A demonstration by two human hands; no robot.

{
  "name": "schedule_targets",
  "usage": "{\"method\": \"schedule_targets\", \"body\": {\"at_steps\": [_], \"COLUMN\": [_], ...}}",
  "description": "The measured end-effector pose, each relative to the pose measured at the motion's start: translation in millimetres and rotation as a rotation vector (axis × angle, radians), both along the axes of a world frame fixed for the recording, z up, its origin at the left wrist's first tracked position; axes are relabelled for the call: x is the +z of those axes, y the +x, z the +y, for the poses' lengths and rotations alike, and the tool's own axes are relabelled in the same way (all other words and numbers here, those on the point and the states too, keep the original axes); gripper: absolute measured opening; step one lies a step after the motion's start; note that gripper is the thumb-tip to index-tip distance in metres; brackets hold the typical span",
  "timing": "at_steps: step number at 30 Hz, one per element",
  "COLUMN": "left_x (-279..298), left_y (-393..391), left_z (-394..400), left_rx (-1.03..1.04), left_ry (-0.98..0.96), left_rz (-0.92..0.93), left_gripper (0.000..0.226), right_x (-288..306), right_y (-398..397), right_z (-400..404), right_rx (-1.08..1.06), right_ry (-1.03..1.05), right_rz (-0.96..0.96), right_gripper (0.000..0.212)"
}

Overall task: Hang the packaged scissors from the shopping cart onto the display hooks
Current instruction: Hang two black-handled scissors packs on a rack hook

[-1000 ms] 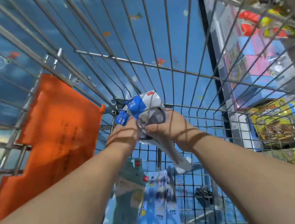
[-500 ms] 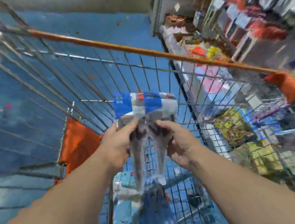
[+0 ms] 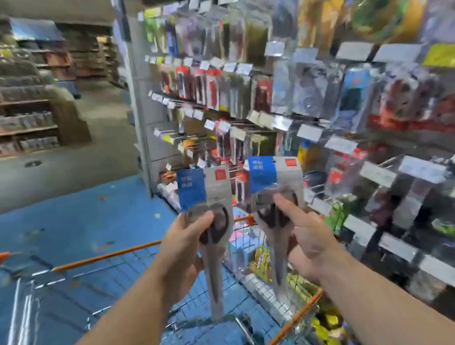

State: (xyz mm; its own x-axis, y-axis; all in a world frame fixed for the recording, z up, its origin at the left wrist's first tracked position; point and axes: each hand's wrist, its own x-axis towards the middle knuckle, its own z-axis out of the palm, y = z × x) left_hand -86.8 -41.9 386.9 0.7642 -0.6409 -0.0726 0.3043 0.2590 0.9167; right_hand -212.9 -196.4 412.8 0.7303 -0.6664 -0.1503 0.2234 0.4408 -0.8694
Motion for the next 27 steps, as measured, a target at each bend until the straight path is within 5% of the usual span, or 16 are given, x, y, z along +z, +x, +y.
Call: {"method": "schedule_targets", "body": {"at_steps": [6,10,11,14,18,22,25,27], "left_x": [124.3,172.2,180.1,198.4,209.7,202.8,194.5,190.7], "left_y": [-114.1,-203.4,-229.5,-313.5,-424.2,-530.6,-605.8,-651.6], "left_z": [-81.2,-133.6,-145.9,-174.1,-199.1,-215.7,-228.0,-235.6], "left_rx": [-0.239,-0.431,-0.481,-0.608,-0.744,-0.867,-0.886,-0.91], "left_ry": [-0.067,-0.125,-0.129,-0.144,-0.146,-0.112,-0.09,-0.068], "left_rz": [-0.074,-0.101,-0.119,-0.132,-0.141,-0.152,-0.138,-0.131], "left_gripper": [0.006,0.025,0.018,0.009,0.022,0.008,0.019,0.018], "right_x": [113.9,161.9,168.0,182.5,191.4,190.7,185.1,178.0], "right_y": [-156.0,-277.1,-308.5,-401.4,-513.6,-619.0,-692.6,-741.5], "right_z": [-54.5,-79.7,-84.6,-88.8,-90.7,-87.9,-82.0,-82.7], "right_rx": [-0.266,-0.438,-0.487,-0.597,-0.693,-0.723,-0.798,-0.832], "right_ry": [-0.116,-0.228,-0.23,-0.231,-0.306,-0.331,-0.363,-0.376], "right_rz": [-0.033,-0.018,-0.013,0.021,0.049,0.069,0.061,0.066], "right_gripper": [0.041,0.02,0.025,0.084,0.089,0.042,0.014,0.012]}}
